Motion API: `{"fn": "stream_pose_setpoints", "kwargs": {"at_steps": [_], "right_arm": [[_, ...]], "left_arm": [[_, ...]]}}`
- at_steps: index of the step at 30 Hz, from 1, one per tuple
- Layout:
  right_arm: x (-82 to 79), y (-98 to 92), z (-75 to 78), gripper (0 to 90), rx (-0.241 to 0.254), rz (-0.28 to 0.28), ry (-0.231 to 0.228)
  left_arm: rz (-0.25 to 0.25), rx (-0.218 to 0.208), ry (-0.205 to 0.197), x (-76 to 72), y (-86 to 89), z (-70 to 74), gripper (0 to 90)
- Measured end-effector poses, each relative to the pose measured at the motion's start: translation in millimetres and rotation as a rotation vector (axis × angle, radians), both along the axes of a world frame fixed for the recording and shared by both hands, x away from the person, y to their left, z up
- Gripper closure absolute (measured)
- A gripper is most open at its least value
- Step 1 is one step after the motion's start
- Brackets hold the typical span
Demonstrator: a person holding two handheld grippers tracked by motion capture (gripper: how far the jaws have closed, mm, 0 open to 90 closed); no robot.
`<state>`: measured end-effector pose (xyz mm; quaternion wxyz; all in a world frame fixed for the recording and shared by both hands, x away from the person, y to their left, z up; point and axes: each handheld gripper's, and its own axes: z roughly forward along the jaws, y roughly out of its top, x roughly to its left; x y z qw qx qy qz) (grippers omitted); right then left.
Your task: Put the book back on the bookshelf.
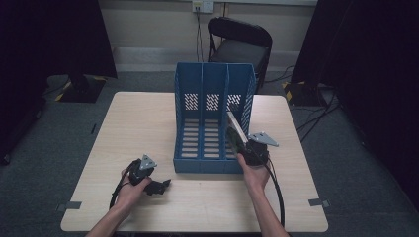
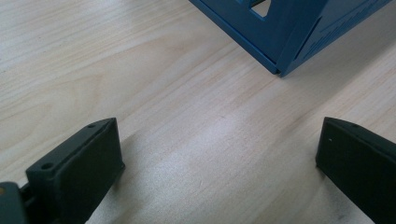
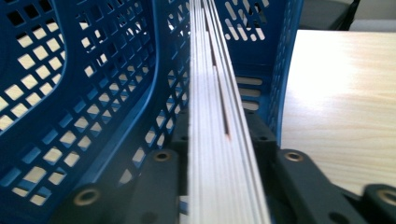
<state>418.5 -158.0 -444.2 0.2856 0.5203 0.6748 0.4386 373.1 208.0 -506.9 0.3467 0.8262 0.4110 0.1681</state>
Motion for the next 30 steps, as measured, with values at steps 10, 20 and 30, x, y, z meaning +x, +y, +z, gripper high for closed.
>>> {"fn": "stream_pose_setpoints", "kwargs": {"at_steps": [10, 20, 30], "right_arm": [[-0.9, 4.8, -0.6, 76.8, -0.017, -0.081, -0.02], [-4.5, 11.2, -0.4, 77.0, -0.047, -0.168, -0.069], [-3.9, 16.7, -2.4, 76.9, -0.033, -0.308, -0.078]], "left_arm": [[0.001, 0.001, -0.001, 0.0, -0.1, 0.0, 0.0], [0.001, 0.001, -0.001, 0.1, 0.0, 0.0, 0.0], [-0.001, 0.004, -0.003, -0.1, 0.1, 0.1, 0.0]]}}
